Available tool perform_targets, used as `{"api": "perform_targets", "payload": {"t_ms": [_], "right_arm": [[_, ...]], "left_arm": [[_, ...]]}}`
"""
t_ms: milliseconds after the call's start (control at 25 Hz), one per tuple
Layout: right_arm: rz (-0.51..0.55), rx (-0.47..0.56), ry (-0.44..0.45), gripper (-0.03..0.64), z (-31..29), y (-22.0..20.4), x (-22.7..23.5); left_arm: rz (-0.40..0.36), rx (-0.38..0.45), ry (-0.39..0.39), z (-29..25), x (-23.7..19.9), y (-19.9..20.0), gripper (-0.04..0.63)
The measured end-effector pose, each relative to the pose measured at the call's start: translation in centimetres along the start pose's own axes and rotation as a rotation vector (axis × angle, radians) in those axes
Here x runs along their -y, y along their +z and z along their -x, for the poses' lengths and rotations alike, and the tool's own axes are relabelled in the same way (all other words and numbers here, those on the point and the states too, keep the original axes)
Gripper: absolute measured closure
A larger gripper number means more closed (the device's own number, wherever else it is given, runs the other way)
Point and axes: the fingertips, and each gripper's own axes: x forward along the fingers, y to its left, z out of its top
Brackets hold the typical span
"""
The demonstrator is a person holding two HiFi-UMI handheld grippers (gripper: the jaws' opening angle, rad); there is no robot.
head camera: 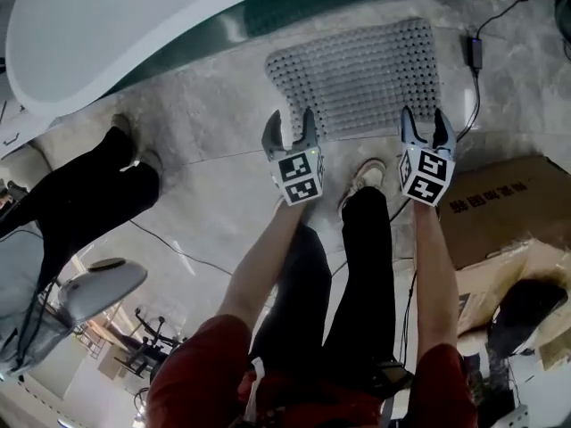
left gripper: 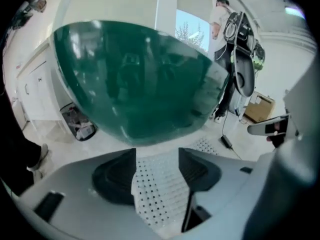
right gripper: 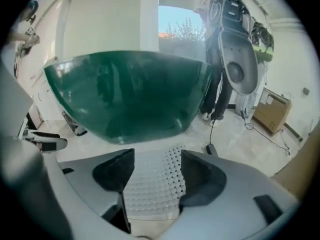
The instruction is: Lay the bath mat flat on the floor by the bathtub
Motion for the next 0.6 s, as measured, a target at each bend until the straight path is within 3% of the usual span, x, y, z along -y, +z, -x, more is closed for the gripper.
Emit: {"api": "perform_targets", "payload": {"t_ms": [240, 600], "right_arm": [[-0.048, 0.115, -0.028, 0.322, 10.0, 10.1, -1.8], [-0.041, 0.268, 0.001, 0.322, 22.5, 23.3, -4.2]], "left_arm": [[-0.086, 0.107, -0.076, 8.9, 1.2, 9.9, 0.347], [-0.093, 0.234, -0.101, 21.2, 1.9, 23.2, 0.347]]}}
